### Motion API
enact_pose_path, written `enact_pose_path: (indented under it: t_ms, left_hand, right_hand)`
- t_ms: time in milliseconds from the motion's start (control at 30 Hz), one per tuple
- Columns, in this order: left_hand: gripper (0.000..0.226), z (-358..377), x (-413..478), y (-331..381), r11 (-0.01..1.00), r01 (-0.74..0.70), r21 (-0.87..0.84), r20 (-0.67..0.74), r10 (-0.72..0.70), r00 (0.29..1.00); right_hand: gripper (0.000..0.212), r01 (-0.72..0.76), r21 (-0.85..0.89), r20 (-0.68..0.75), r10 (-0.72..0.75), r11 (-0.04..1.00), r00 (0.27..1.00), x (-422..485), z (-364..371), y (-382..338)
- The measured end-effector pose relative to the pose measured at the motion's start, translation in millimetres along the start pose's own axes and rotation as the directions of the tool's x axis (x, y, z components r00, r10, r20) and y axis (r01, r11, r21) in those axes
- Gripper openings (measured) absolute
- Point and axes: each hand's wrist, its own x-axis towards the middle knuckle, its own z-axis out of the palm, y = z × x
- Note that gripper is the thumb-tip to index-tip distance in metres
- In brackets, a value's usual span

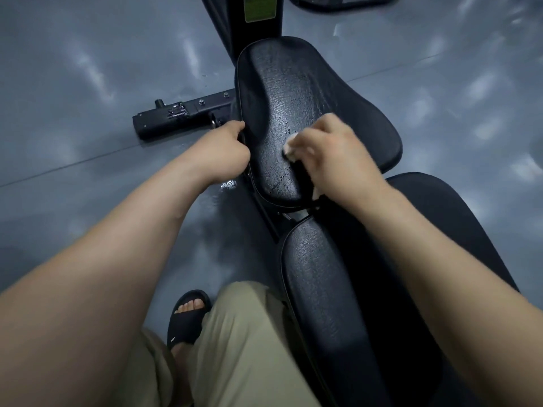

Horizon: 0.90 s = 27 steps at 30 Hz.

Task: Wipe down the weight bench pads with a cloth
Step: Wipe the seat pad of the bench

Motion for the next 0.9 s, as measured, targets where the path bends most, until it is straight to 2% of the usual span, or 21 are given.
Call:
enact_pose_path:
  t_ms: [133,200,300,367,433,533,600,633,733,800,900]
  left_hand:
    - [0.061,-1.3,-5.5,2.0,1.0,-0.01,-0.005,-0.003,0.01,1.0]
    - [0.056,-2.7,-5.6,2.1,1.0,-0.007,-0.016,0.002,0.007,1.0]
    - [0.047,-4.5,-5.1,0.2,1.0,-0.014,-0.01,0.011,0.014,1.0]
    - [0.04,-4.9,-4.4,-0.9,1.0,-0.016,-0.021,0.007,0.016,1.0]
    - [0.035,-5.2,-3.8,-1.2,0.999,-0.027,-0.044,0.006,0.027,1.0]
    - [0.043,-5.8,-2.2,-2.0,0.997,-0.038,-0.062,0.012,0.039,0.999]
    - [0.041,-5.7,-2.3,-2.8,0.997,-0.043,-0.07,0.012,0.044,0.999]
    - [0.041,-5.8,-1.9,-3.3,0.996,-0.043,-0.077,0.011,0.044,0.999]
    - [0.047,-5.3,-0.4,-3.3,0.995,-0.038,-0.094,0.01,0.039,0.999]
    - [0.05,-6.1,-0.2,-3.2,0.995,-0.032,-0.097,0.005,0.033,0.999]
    - [0.047,-7.4,0.4,-3.6,0.995,-0.027,-0.097,0.004,0.028,1.0]
  right_hand:
    - [0.015,-0.136,-0.085,-0.062,0.131,0.987,0.989,16.7,5.5,5.7]
    - [0.021,-0.018,-0.05,-0.031,0.016,0.999,0.999,10.9,11.3,-10.7]
    - [0.027,0.225,0.025,0.127,-0.227,0.974,0.966,-6.2,17.1,-30.2]
    - [0.025,0.26,0.033,0.157,-0.262,0.965,0.952,-4.5,13.9,-27.3]
    - [0.022,0.224,0.014,0.096,-0.224,0.975,0.97,9.5,11.8,-12.8]
    - [0.019,0.047,-0.035,-0.043,-0.049,0.998,0.998,39.4,8.9,10.7]
    - [0.02,-0.043,-0.031,-0.065,0.041,0.999,0.997,50.4,9.9,14.8]
    - [0.021,-0.04,-0.033,-0.055,0.038,0.999,0.998,50.1,11.4,11.2]
    - [0.029,0.139,-0.016,0.032,-0.138,0.99,0.99,31.9,15.0,-7.9]
    - [0.029,0.274,0.029,0.102,-0.275,0.961,0.956,16.2,15.9,-14.6]
    - [0.026,0.296,0.032,0.106,-0.298,0.955,0.949,17.0,13.0,-10.8]
